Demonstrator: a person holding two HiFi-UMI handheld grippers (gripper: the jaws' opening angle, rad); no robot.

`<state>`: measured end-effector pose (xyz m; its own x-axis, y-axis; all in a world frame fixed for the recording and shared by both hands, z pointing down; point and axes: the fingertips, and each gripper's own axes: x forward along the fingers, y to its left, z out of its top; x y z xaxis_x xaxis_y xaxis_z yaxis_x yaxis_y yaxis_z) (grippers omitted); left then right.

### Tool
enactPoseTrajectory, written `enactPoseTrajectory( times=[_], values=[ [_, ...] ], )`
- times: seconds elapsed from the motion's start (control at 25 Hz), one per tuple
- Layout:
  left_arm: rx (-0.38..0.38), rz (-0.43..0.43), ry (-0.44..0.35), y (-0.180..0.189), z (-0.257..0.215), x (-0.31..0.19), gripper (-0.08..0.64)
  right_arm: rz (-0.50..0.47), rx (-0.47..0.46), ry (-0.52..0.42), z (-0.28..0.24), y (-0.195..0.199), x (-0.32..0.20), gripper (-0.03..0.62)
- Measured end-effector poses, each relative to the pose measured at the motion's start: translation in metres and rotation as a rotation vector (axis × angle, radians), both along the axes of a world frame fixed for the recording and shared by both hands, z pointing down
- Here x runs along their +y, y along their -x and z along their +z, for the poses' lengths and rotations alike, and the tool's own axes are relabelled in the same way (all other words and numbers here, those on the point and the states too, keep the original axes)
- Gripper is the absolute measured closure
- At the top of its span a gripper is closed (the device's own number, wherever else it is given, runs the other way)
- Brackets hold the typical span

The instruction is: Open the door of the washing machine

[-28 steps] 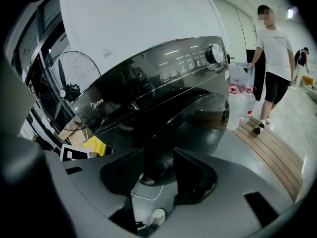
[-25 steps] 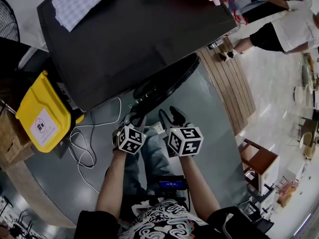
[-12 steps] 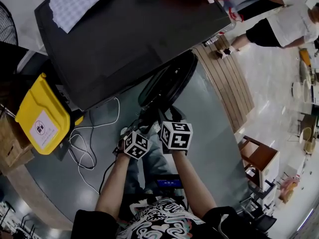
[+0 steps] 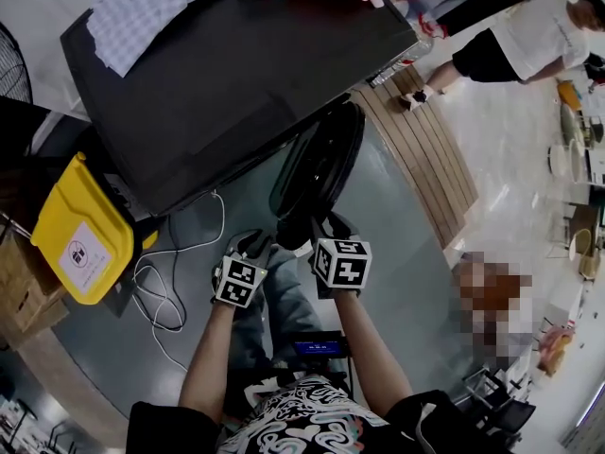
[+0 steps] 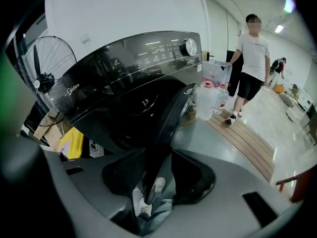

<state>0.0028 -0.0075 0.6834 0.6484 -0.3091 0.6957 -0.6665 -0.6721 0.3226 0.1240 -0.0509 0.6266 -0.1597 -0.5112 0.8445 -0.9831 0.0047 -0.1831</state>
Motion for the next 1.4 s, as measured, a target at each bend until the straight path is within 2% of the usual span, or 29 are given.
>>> enactPoseTrajectory(
  times=[0.24, 0.48, 0.68, 0.84, 0.96, 1.24, 1.4],
  values=[
    [0.024, -0.068, -0.020, 0.002, -0.013, -0.023, 0.483, 0.058, 0.038, 0.022, 0.000, -0.032, 0.021, 0.453],
    [0.043, -0.098, -0.037, -0.006, -0.024, -0.037, 0.494, 0.126, 0.094, 0.048, 0.000, -0.076, 0.042, 0.471],
    [0.042, -0.116, -0.046, -0.010, -0.027, -0.045, 0.503, 0.191, 0.150, 0.067, 0.001, -0.117, 0.054, 0.479],
    [0.031, -0.125, -0.066, -0.011, -0.031, -0.050, 0.514, 0.213, 0.218, 0.070, 0.001, -0.148, 0.058, 0.474],
    [0.023, -0.142, -0.085, -0.010, -0.034, -0.056, 0.534, 0.236, 0.235, 0.070, -0.001, -0.168, 0.059, 0.471],
    [0.000, -0.179, -0.117, -0.001, -0.038, -0.072, 0.541, 0.283, 0.282, 0.072, -0.001, -0.199, 0.057, 0.469],
    [-0.004, -0.179, -0.124, 0.002, -0.045, -0.076, 0.543, 0.292, 0.278, 0.085, 0.001, -0.205, 0.058, 0.469]
  ],
)
